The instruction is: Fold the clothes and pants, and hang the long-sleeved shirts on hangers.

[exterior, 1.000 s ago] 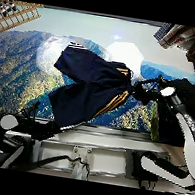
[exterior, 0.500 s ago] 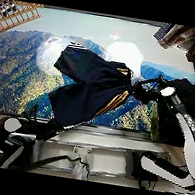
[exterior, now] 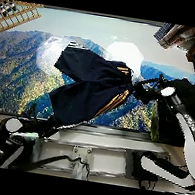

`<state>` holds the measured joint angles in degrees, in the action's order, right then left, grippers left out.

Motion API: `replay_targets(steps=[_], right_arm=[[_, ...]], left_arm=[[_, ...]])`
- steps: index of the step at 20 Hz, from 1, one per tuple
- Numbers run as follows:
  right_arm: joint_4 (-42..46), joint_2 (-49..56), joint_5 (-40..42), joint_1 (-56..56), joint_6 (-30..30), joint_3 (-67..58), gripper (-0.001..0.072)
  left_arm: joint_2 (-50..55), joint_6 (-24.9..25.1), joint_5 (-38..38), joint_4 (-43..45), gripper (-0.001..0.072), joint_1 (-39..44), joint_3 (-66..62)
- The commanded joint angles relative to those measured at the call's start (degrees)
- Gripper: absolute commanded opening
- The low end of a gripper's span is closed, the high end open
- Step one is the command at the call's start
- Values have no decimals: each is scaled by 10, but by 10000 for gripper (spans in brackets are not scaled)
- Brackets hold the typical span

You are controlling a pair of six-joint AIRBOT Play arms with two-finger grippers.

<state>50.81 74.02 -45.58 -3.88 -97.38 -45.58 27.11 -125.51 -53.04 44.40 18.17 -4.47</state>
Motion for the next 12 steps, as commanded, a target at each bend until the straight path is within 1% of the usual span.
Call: replay_targets(steps=[1, 3, 5, 7, 8, 10, 11, 12], right_arm=[[0, 0, 2, 0, 0, 0, 32], [0, 0, 2, 0, 0, 0, 32], [0, 0, 3, 0, 0, 0, 32], [0, 0, 7, 0, 0, 0, 32], [0, 0, 7, 0, 0, 0, 32], [0, 0, 7, 0, 0, 0, 32], [0, 0, 7, 0, 0, 0, 32], [0, 0, 5, 0, 0, 0, 32]], left_arm=[[23, -1, 42, -23, 493, 0, 0], [38, 0, 56, -37, 492, 1, 0], [50, 33, 57, -57, 483, 1, 0], [57, 54, 59, -77, 343, 1, 0], [57, 60, 61, -83, 284, 1, 0], [57, 61, 64, -85, 121, 1, 0], [57, 69, 66, -86, 23, 1, 0], [57, 85, 71, -93, 10, 0, 0]])
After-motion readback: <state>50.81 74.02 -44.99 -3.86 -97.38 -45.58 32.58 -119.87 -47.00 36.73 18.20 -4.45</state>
